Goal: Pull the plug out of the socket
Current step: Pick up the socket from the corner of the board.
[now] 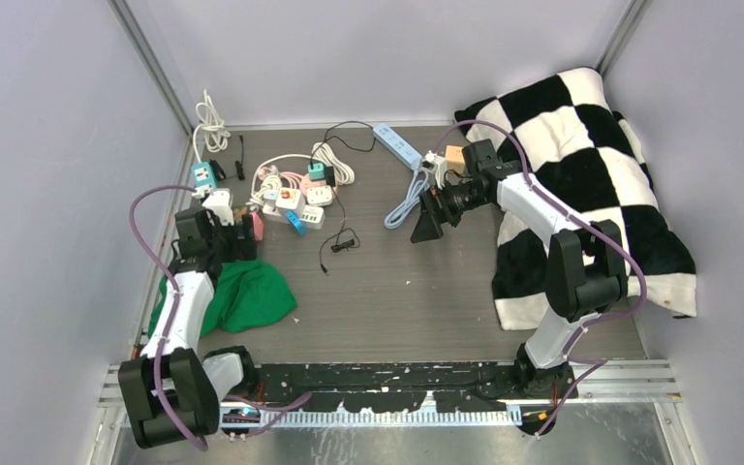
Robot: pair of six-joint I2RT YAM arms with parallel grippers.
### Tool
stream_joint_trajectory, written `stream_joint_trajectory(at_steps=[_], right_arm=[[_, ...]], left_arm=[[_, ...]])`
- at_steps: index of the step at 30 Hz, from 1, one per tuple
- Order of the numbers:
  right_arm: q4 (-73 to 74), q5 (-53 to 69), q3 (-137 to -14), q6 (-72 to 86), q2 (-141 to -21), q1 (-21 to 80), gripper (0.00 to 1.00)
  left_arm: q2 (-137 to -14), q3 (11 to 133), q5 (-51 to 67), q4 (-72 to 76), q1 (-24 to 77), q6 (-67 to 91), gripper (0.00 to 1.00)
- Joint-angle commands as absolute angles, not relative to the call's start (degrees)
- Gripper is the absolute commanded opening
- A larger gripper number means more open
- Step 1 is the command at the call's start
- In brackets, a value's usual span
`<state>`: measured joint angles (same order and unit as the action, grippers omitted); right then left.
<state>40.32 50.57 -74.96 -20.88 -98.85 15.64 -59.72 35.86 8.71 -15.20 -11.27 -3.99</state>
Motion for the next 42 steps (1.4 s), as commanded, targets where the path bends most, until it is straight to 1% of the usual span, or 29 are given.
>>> stream_joint_trajectory(at_steps=[1,6,7,12,19,25,29,35,39,42], right_arm=[[38.9,52.1,-74.7,-20.7,-96.3,15.5,1.00],[39.0,52.0,-74.3,-20.9,-96.2,15.5,1.00],[39.1,51.8,-74.2,-20.9,-96.2,15.5,1.00],[39.6,51.5,-73.7,-21.7,-95.8,15.4,1.00],[39.6,51.8,-73.3,-21.9,-96.0,15.1,1.00],[39.6,51.8,-73.2,-21.8,-96.0,15.0,1.00],[39.6,51.8,-73.2,-21.8,-96.0,15.0,1.00],[39.6,51.8,-73.2,-21.8,-96.1,14.8,1.00],[39.6,51.8,-73.1,-21.8,-96.2,14.7,1.00],[39.7,51.7,-73.0,-21.7,-96.2,14.8,1.00]], left_arm=[[-63.4,35.7,15.5,-2.7,-12.9,-6.4,0.88],[-70.8,37.3,18.2,0.2,-14.2,-6.7,0.81],[-72.1,38.4,18.6,-1.5,-14.4,-7.1,0.80],[-74.1,40.2,19.3,-4.0,-14.6,-8.2,0.79],[-75.1,41.4,14.7,-10.2,-14.6,-12.9,0.78],[-78.1,43.9,11.4,-14.8,-14.5,-15.0,0.72],[-78.6,43.8,10.4,-14.9,-13.4,-16.8,0.72],[-80.6,42.2,10.3,-13.4,-11.0,-23.9,0.77],[-83.0,42.7,10.3,-12.2,-10.5,-25.1,0.77],[-85.3,43.9,11.1,-12.2,-10.5,-25.7,0.75]])
